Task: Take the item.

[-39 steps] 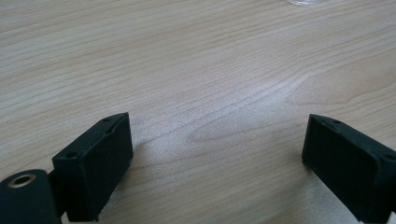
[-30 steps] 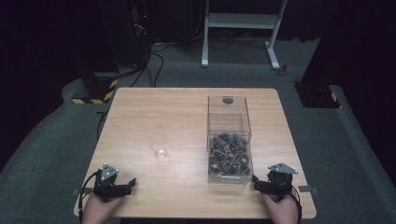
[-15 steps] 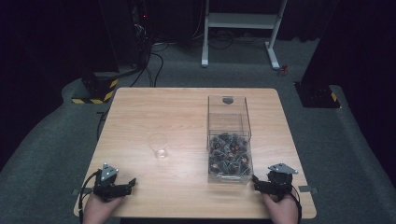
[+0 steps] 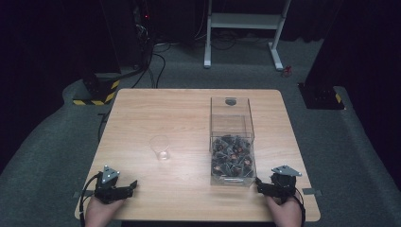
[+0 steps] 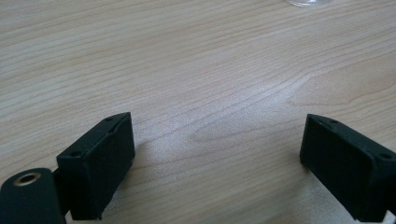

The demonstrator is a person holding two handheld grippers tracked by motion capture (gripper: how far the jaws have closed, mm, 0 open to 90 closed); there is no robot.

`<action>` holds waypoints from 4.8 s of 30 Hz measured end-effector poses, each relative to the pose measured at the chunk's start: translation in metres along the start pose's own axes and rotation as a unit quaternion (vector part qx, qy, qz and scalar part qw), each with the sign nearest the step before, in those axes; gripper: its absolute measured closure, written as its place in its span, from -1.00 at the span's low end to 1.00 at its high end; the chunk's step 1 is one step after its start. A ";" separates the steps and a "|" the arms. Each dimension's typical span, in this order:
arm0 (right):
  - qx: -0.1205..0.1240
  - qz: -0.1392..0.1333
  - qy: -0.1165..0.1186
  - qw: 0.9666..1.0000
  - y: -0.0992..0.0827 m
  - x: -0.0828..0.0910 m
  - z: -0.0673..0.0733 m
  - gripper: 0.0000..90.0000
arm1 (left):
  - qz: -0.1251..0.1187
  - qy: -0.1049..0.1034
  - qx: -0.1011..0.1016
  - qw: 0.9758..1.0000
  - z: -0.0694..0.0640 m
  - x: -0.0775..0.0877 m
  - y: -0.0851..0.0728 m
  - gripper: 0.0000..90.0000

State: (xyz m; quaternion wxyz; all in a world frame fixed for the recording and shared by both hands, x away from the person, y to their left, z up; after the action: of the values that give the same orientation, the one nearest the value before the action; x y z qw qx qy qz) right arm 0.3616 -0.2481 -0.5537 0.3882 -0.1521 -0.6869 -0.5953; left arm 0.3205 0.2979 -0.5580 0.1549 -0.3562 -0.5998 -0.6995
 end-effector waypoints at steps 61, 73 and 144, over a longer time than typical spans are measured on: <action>-0.002 0.002 0.001 1.000 0.000 0.000 0.000 -0.83 | -0.061 -0.079 -0.039 0.994 -0.058 0.029 0.058 -0.72; -0.003 0.003 0.002 1.000 0.000 0.000 0.001 -0.83 | -0.077 -0.102 -0.048 0.991 -0.083 0.031 0.080 -0.73; 0.011 0.003 0.015 1.000 0.005 -0.004 -0.008 -0.83 | -0.104 -0.175 -0.081 0.976 -0.160 0.018 0.141 -0.69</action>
State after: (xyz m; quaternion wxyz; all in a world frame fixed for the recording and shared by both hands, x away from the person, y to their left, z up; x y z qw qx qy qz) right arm 0.3702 -0.2534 -0.5533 0.4022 -0.1412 -0.6866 -0.5890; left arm 0.3486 0.1172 -0.4474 -0.0554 -0.4199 -0.5924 -0.6853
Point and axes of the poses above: each handheld gripper's, and its own axes: x roughly backward along the jaws, y roughly out of its top, z roughly to its left, the point moved 4 cm from there along -x, roughly forward along the jaws, and after that the axes turned 2 degrees about y, right-handed, at the moved point
